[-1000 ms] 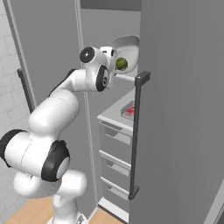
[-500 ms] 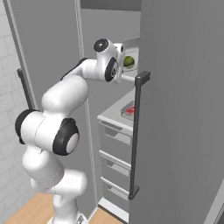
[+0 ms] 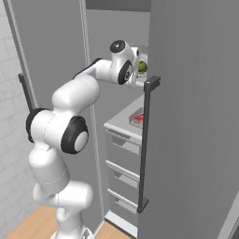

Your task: Take the meat container that has the steak and place it on the second highest rack of the freezer. Then take the vegetable container that has the sweet potato and lime and place it on the highest rack of the freezer.

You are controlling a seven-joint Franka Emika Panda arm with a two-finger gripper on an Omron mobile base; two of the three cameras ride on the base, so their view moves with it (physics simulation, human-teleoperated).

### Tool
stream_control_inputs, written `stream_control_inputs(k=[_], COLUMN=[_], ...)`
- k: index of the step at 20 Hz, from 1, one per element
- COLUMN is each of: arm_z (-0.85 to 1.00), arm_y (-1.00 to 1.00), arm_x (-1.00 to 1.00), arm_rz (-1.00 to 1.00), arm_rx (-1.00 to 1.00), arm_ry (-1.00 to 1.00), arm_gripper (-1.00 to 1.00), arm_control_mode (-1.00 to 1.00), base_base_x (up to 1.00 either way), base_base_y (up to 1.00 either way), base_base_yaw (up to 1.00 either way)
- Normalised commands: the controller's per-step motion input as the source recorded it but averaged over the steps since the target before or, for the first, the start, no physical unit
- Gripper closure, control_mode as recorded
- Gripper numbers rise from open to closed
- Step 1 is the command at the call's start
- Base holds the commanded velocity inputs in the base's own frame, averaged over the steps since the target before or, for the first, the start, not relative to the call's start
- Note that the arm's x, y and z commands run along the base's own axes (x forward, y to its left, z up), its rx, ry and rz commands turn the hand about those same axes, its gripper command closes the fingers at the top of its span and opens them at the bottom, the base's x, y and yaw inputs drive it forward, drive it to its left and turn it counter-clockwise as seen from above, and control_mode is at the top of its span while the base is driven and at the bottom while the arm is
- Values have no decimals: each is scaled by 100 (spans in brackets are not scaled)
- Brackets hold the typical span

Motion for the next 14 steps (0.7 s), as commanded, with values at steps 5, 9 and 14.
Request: stream_control_inputs(k=[5, 9, 14], arm_z=[-32, -29, -2], arm_y=[2, 5, 1], arm_x=[-7, -22, -29], arm_rz=[0, 0, 0], arm_rx=[-1, 0, 0], arm_ry=[-3, -22, -40], arm_gripper=[-100, -100, -100], arm_control_mode=[-100, -100, -100], base_base_x=[0, 0, 0], base_base_y=[0, 0, 0], base_base_yaw=[0, 0, 0])
